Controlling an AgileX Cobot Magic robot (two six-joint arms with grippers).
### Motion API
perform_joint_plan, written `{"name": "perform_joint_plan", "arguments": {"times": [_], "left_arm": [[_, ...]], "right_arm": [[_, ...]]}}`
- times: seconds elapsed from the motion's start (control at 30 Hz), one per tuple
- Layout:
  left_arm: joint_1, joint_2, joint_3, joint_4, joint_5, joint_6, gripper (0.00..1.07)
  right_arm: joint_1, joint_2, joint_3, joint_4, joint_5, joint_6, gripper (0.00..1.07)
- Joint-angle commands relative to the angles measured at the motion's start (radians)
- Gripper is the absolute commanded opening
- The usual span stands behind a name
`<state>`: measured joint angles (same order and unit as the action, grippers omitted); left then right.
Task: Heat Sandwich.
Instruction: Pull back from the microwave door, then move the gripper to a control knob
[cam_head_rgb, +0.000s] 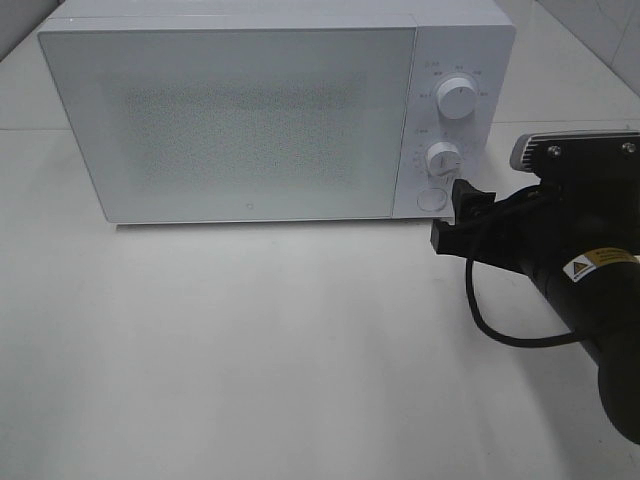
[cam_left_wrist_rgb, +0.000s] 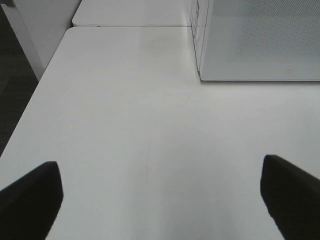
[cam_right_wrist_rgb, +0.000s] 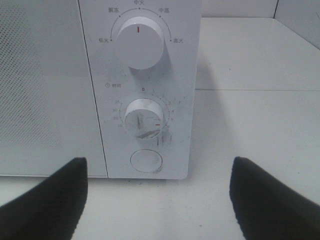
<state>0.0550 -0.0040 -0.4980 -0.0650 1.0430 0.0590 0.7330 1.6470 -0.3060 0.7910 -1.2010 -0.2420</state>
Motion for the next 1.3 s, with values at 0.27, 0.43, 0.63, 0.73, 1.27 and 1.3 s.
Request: {"name": "perform_joint_plan", "arguments": {"times": [0.27, 0.43, 0.63, 0.73, 1.27, 1.3], "left_arm": [[0.001, -0.028, 0.002, -0.005, -0.009, 0.000, 1.01], [0.001, -0.028, 0.002, -0.005, -0.009, 0.000, 1.01], [0.001, -0.028, 0.002, -0.005, -0.009, 0.000, 1.01], [0.001, -0.028, 0.002, -0.005, -0.009, 0.000, 1.01], [0.001, -0.028, 0.002, -0.005, -0.009, 0.000, 1.01], [0.001, -0.028, 0.002, -0.005, -0.009, 0.000, 1.01]], "right_arm": [[0.006, 0.000, -0.008, 0.001, -0.011, -0.016, 0.76], [0.006, 0.001, -0.009, 0.001, -0.011, -0.016, 0.76], [-0.001, 0.059, -0.026, 0.001, -0.025, 0.000, 0.76], [-0.001, 0.099, -0.055, 0.001, -0.027, 0.020, 0.76], [-0.096, 0.210, -0.201, -0.085, 0.004, 0.043, 0.76], [-0.102, 0.218, -0.212, -0.090, 0.016, 0.043, 0.76]]}}
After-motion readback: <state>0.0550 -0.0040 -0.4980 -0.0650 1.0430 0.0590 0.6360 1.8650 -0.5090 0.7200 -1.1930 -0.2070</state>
